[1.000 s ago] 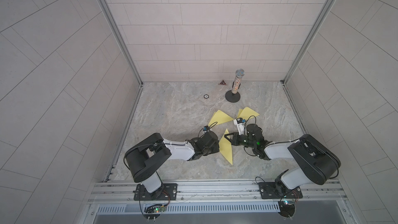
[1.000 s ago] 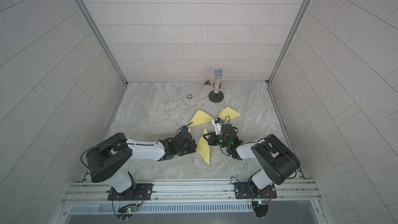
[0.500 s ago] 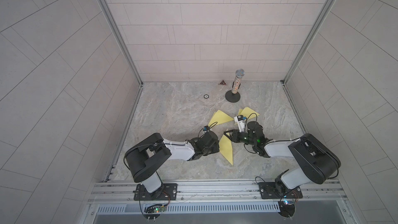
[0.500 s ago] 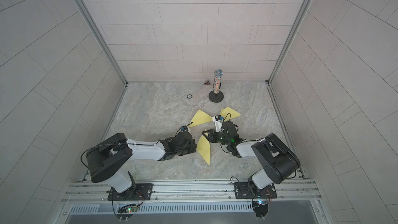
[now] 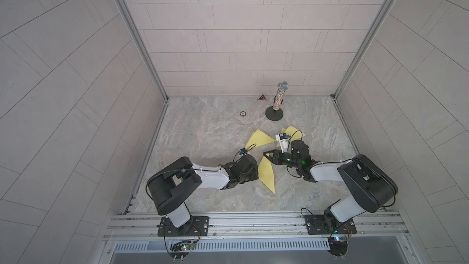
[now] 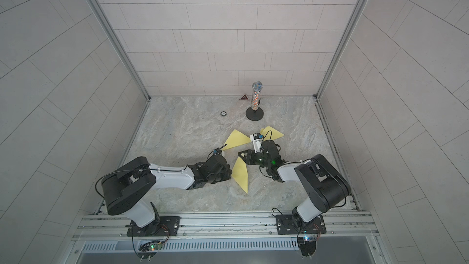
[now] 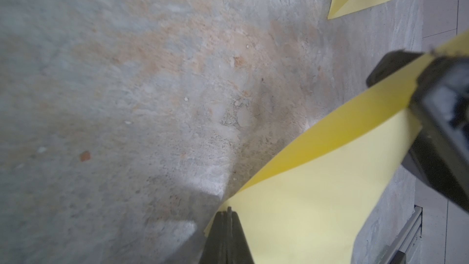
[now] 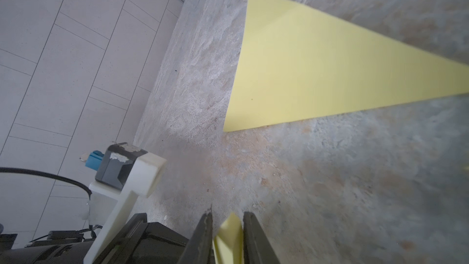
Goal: Fold the square paper diagonally
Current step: Fold the paper at the center of the board.
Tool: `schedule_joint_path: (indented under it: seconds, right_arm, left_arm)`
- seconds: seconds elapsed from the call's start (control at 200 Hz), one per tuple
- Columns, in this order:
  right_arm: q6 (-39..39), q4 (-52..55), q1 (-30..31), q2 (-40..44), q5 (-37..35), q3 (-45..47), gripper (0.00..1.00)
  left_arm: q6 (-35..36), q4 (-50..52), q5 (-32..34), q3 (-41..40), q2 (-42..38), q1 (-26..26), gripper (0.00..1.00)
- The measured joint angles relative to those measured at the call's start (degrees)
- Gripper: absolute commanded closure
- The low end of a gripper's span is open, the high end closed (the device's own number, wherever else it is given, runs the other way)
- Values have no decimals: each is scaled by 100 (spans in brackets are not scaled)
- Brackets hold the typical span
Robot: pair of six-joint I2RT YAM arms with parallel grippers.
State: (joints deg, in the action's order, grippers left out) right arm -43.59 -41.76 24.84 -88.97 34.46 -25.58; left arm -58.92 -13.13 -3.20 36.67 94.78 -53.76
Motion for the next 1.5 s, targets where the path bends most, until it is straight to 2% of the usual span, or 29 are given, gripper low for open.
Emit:
schedule_joint_path:
  seconds: [0.145, 0.295, 0.505, 0.73, 0.976, 1.126, 1.361, 1.501]
  right_arm:
    - [9, 286, -20, 68, -9, -114, 72]
    - [61, 651, -20, 328, -13, 15, 62]
    - [236, 1080, -9, 407, -129, 203, 58]
    - [258, 1036, 13, 107, -136, 385, 58]
    - [96, 1325, 232, 765, -332, 822, 58]
    - [-260, 1478, 551, 1193, -476, 1102, 59]
    - [-1078, 1128, 1139, 1132, -708, 1222, 62]
    - [-1451, 1040, 1154, 1241, -962, 1335, 70]
  left_arm:
    - [0, 0, 0, 0, 0, 0, 100]
    - [0, -2, 0, 0, 0, -2, 100]
    - [0, -2, 0, 0, 0, -2, 100]
    - [0, -2, 0, 0, 0, -2, 100]
    - [0, -4, 0, 0, 0, -2, 100]
    - [0, -4, 0, 0, 0, -2, 100]
    - [0, -7, 0, 0, 0, -2, 100]
    - [0, -7, 0, 0, 0, -2, 100]
